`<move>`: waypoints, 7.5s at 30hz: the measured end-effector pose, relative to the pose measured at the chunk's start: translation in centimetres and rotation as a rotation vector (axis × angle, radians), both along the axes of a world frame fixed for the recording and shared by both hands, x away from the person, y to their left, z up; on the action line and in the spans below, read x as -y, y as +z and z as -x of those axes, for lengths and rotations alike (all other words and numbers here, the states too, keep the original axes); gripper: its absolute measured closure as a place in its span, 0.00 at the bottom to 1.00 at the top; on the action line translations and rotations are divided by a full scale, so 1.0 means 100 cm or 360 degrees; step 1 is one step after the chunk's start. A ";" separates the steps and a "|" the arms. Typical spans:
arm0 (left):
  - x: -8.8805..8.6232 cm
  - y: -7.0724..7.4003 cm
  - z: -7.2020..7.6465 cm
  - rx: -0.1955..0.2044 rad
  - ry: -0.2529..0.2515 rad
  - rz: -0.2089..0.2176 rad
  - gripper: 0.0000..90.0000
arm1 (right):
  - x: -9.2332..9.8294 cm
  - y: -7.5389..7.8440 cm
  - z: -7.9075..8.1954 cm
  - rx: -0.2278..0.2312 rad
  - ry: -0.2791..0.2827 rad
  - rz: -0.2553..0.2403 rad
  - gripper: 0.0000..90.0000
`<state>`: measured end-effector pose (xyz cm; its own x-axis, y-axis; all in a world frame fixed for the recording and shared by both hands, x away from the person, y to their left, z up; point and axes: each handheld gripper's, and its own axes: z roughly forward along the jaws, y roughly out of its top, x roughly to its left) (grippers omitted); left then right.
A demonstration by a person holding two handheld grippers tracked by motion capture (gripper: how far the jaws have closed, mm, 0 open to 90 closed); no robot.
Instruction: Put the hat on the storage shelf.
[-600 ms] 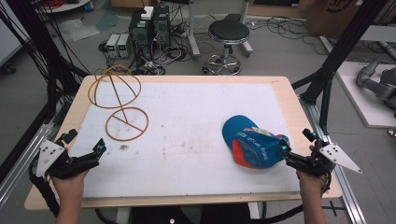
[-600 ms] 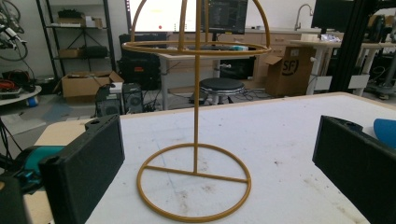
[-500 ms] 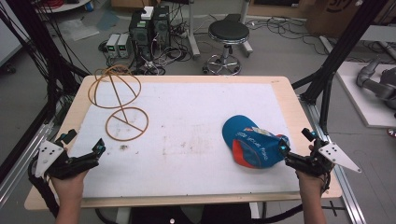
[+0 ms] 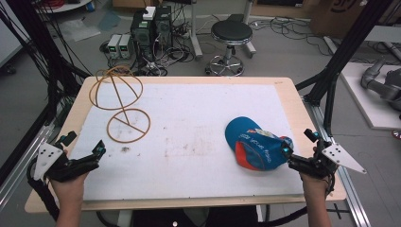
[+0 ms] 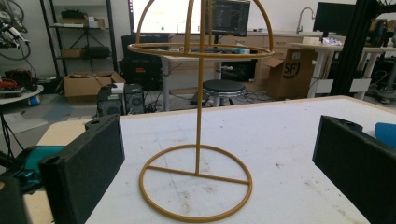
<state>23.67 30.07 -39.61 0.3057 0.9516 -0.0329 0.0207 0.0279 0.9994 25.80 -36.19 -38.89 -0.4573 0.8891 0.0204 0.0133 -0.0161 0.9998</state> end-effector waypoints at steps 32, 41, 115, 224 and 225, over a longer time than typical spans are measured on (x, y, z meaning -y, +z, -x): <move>-0.001 -0.002 0.002 -0.0015 0.0005 0.0006 0.03 | -0.017 -0.021 -0.027 -0.0363 0.0060 0.0259 0.16; -0.003 -0.002 0.003 -0.0014 0.0009 0.0012 0.03 | -0.022 -0.025 -0.030 -0.0440 0.0095 0.0345 0.27; -0.002 -0.004 0.000 -0.0024 -0.0001 0.0021 0.03 | -0.046 0.052 -0.019 -0.0155 0.0136 0.0126 0.97; -0.015 -0.010 0.020 -0.0027 -0.0001 0.0076 0.03 | -0.327 0.234 -0.145 0.0186 0.0326 -0.0158 0.97; -0.016 -0.010 0.020 -0.0026 0.0003 0.0083 0.03 | -0.331 0.235 -0.146 0.0184 0.0332 -0.0165 0.97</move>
<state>21.64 31.66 -40.57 0.3027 0.9491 -0.0873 0.0368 0.0799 0.9961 40.37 -3.07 -15.43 -0.6350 0.7713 0.0434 -0.0873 -0.1274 0.9880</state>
